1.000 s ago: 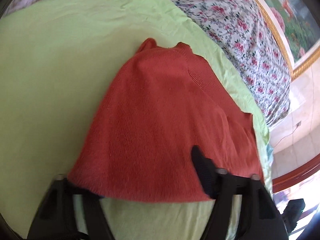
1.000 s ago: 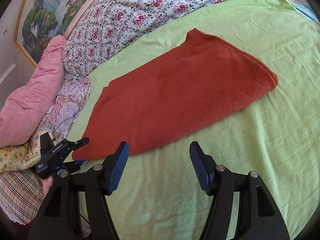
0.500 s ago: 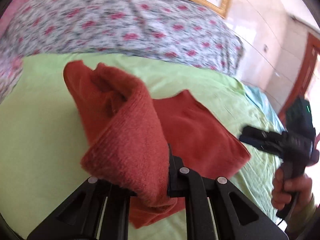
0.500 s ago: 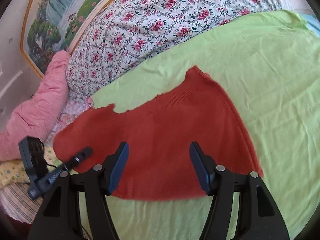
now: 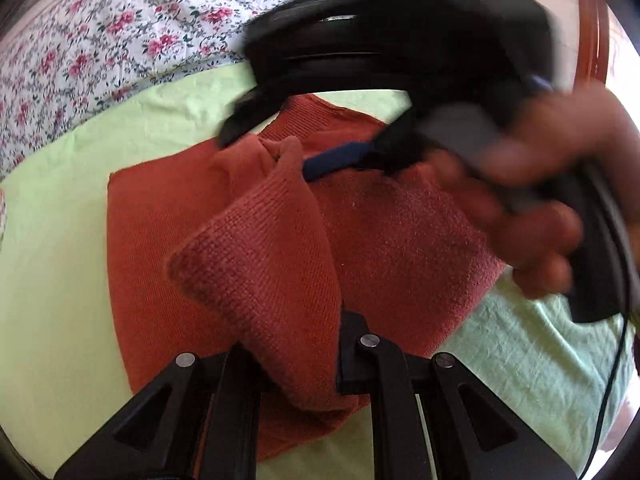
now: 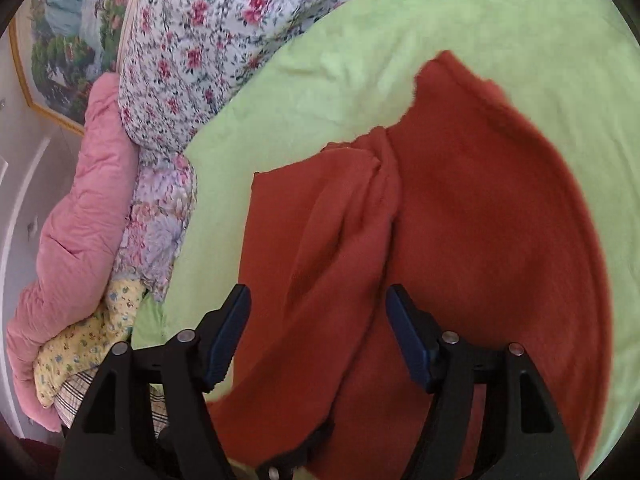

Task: Fold small clothes
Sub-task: 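Grasp the sweater side edge with the left gripper while the right gripper grasps beside it, then fold the held sweater side over the body with both grippers and release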

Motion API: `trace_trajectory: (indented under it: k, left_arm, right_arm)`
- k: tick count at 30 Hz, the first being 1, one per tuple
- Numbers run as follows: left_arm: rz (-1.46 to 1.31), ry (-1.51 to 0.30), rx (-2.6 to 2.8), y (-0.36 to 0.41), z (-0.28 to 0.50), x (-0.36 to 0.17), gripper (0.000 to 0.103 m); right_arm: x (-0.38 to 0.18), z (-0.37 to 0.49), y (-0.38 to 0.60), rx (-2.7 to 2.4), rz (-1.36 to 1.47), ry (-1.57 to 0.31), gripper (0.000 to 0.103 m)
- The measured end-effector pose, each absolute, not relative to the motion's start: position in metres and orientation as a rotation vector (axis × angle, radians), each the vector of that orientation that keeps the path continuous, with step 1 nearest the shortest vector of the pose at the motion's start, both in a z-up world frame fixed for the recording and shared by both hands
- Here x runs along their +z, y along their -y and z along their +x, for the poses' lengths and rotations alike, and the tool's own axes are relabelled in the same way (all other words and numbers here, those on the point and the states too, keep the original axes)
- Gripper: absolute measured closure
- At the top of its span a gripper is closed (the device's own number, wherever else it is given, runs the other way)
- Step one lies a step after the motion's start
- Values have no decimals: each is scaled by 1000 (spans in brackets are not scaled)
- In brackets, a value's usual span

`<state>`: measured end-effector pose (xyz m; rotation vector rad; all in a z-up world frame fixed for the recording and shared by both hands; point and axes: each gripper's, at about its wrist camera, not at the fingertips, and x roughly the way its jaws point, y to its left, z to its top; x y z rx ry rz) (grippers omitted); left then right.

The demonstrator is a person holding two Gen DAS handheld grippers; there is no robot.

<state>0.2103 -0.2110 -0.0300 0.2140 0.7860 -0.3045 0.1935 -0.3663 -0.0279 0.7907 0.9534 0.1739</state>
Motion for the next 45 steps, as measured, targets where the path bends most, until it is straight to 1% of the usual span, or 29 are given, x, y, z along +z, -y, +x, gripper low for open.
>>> trace_trajectory:
  k: [2, 3, 4, 5, 7, 11, 14, 17, 21, 23, 25, 27, 33, 34, 35, 38, 39, 41, 45]
  left_arm:
    - [236, -777, -299, 212, 207, -29, 92]
    - [246, -769, -298, 213, 207, -27, 92]
    - [251, -761, -299, 211, 205, -23, 92]
    - [249, -755, -305, 211, 205, -18, 92]
    - [233, -736, -320, 210, 210, -3, 92]
    - [159, -683, -400, 221, 220, 29, 91]
    - [124, -714, -441, 237, 234, 26, 91]
    - [87, -792, -479, 251, 250, 6, 91]
    - [69, -817, -486, 256, 258, -2, 90]
    - [63, -815, -497, 257, 260, -2, 87]
    - [58, -827, -525, 265, 256, -4, 81]
    - [46, -837, -542, 269, 253, -5, 78]
    - [27, -854, -558, 267, 251, -9, 74]
    - [23, -858, -560, 266, 252, -9, 72]
    - [17, -862, -565, 265, 250, -8, 71]
    - [1, -872, -591, 256, 245, -6, 65]
    - [-4, -875, -596, 253, 243, -5, 64]
    - [-23, -880, -611, 243, 235, -2, 60]
    - [-45, -882, -611, 221, 221, 5, 59]
  right_arm:
    - [-32, 211, 360, 193, 765, -984, 34]
    - [-34, 218, 358, 187, 737, -1000, 41]
    - [-36, 223, 356, 172, 693, -1027, 69]
    - [-37, 227, 355, 161, 664, -1051, 85]
    - [-25, 226, 359, 176, 638, -1023, 89]
    - [20, 205, 379, 192, 594, -869, 89]
    - [35, 194, 398, 146, 554, -836, 89]
    - [19, 189, 414, 69, 532, -882, 89]
    - [-8, 174, 435, 21, 573, -907, 89]
    - [-13, 168, 443, 25, 605, -886, 90]
    - [-13, 168, 445, 25, 603, -874, 90]
    - [-18, 169, 446, 19, 599, -890, 90]
    - [-20, 162, 446, 10, 606, -884, 88]
    - [-18, 161, 445, 1, 598, -883, 86]
    - [-17, 159, 444, -8, 590, -887, 79]
    - [-13, 153, 444, -39, 567, -896, 66]
    - [-11, 149, 445, -51, 566, -896, 64]
    - [-9, 142, 446, -71, 567, -890, 55]
    - [-9, 128, 450, -73, 604, -888, 53]
